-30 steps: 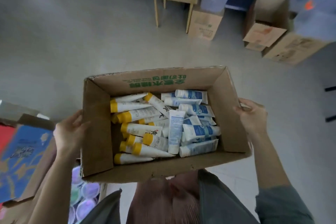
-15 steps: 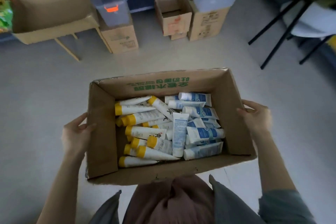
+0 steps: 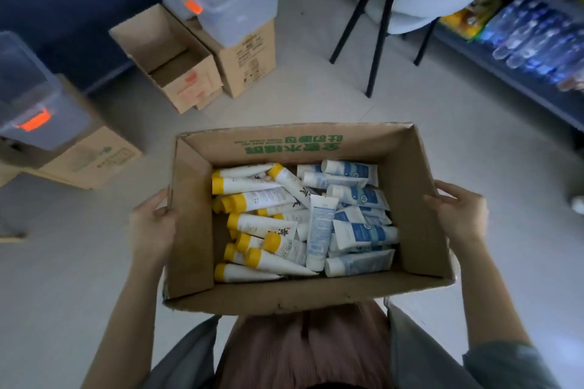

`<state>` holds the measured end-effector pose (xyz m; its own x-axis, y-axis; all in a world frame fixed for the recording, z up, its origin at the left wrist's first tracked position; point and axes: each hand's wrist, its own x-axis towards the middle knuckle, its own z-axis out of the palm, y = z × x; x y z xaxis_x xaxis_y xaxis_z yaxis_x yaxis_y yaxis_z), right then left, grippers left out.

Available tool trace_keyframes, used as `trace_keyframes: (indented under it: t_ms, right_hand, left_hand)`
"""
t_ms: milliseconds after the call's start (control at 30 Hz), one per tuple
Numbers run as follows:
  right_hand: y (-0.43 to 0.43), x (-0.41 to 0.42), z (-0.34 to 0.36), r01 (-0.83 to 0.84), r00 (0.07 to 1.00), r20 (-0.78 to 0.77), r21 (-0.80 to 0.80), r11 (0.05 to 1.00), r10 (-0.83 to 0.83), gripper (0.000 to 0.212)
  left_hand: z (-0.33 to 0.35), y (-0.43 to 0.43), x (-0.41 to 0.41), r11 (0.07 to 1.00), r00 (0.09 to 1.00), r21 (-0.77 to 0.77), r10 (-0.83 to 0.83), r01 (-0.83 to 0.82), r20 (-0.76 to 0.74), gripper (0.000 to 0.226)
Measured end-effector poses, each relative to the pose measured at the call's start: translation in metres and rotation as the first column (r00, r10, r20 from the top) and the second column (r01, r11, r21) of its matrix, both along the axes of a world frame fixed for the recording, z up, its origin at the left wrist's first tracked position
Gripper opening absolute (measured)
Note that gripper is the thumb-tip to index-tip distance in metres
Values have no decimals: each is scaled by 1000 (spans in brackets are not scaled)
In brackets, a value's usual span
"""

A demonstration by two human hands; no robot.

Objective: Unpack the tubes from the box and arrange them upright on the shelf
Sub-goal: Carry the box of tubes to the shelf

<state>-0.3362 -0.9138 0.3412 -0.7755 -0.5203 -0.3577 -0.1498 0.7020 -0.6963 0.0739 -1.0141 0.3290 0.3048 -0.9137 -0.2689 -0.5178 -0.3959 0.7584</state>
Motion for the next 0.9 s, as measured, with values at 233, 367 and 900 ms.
trace_keyframes:
  t_ms: [233,367,900]
  right_hand:
    - [-75,-46,5,171,985,10,-17,985,-171,35]
    - [-137,-81,4,193,981,24,-11,981,-193,35]
    - [-431,-207,35,216,976,-19,-15,976,-216,35]
  left_hand:
    - [7,-140,-70,993,993,-38,-112,113,27,40]
    - [11,-208,-116,993,992,-14,-118,119,34,43]
    - [43,-499,-236,965,955,-58,-243,256,168,42]
